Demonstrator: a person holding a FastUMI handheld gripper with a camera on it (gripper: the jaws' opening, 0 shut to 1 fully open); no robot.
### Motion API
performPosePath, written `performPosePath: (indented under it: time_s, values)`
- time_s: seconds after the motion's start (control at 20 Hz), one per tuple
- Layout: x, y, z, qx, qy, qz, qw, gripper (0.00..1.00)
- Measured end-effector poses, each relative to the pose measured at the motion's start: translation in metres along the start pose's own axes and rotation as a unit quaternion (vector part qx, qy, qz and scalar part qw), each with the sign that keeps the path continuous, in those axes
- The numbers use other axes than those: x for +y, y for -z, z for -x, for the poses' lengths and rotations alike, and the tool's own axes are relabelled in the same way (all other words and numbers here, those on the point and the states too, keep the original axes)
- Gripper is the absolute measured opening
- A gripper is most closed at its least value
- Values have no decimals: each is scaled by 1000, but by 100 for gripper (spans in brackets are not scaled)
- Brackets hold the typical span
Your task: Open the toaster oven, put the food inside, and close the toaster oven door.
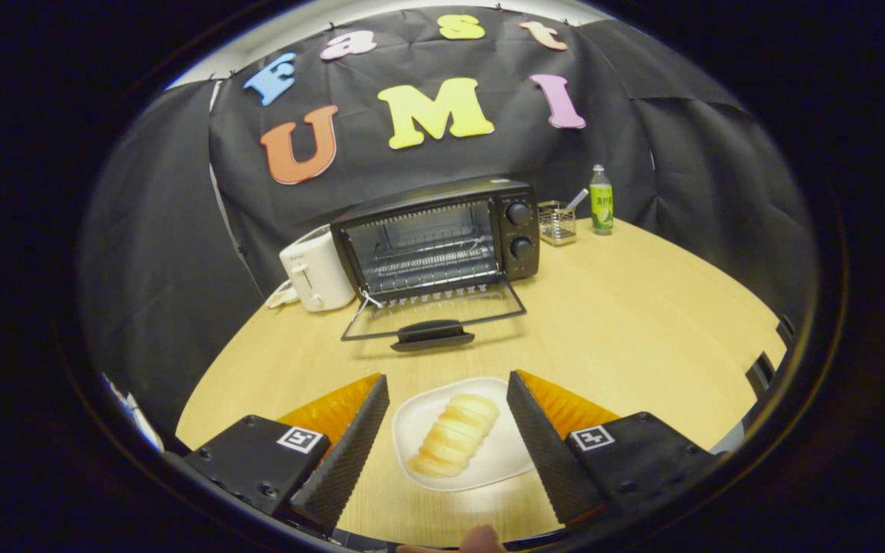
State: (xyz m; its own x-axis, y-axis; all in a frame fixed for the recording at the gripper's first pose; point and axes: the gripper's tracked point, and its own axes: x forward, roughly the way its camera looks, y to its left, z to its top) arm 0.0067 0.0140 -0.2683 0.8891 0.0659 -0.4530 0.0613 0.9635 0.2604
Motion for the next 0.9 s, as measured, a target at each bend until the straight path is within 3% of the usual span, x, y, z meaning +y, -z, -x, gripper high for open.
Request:
performPosePath:
  time_s: [0.55, 0.75, 0.9]
  values:
    - [-7, 61, -43, 69, 45, -7, 997, 97]
    - [-12, 69, -51, 76, 54, 11, 996, 88]
    - [-12, 72, -51, 82, 55, 5, 995, 71]
